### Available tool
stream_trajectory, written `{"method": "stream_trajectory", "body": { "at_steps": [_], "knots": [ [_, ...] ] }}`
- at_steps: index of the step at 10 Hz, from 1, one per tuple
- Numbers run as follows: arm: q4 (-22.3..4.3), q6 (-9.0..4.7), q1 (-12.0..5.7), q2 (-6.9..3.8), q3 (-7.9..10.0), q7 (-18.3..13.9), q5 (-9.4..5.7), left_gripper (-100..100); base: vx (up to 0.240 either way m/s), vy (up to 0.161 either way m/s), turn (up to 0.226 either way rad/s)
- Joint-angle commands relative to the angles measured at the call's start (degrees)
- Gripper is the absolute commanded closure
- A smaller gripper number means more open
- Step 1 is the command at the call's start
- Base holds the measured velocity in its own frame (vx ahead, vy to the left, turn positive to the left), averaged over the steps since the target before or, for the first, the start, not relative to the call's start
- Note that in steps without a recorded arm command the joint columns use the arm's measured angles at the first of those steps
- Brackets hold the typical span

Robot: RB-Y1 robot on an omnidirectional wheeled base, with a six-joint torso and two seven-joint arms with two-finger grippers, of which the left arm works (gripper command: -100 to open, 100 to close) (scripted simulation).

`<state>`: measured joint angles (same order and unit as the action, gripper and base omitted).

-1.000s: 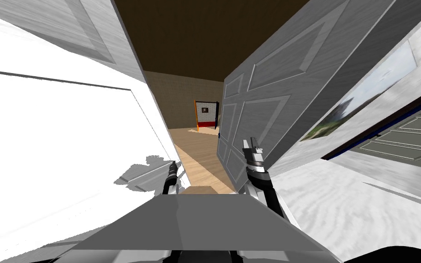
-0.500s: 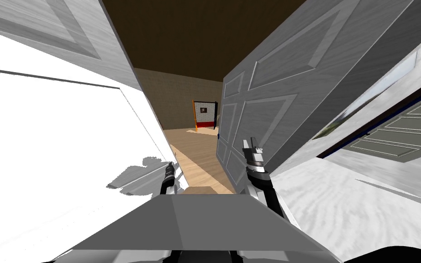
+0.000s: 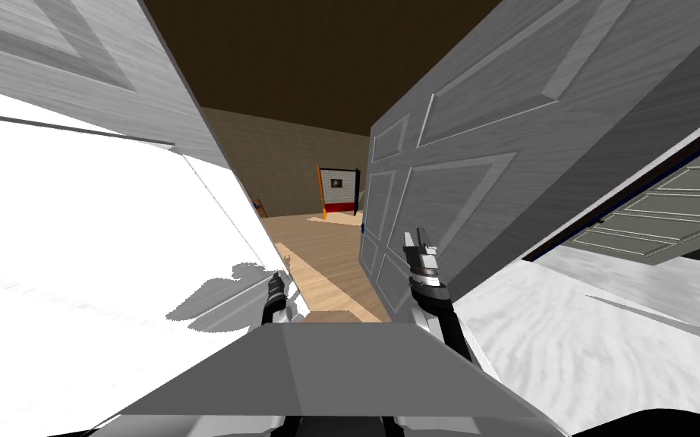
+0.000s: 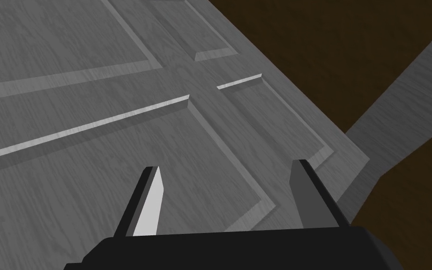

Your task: Push the door open

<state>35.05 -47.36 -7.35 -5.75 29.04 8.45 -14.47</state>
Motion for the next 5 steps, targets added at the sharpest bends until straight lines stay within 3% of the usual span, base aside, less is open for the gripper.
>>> {"method": "stream_trajectory", "body": {
  "at_steps": [1,2,3,5],
  "knots": [
    [2.74,0.73,1.41,0.08,1.04,0.78,-0.8,100,0.095,0.024,-0.031],
    [2.74,0.73,1.41,0.08,1.04,0.78,-0.8,100,0.045,0.015,-0.003],
    [2.91,0.73,1.55,0.17,2.76,2.14,-2.53,100,0.1,0.021,-0.088],
    [2.96,0.74,1.6,0.2,3.29,2.56,-3.06,100,0.124,0.015,-0.028]
  ]
}}
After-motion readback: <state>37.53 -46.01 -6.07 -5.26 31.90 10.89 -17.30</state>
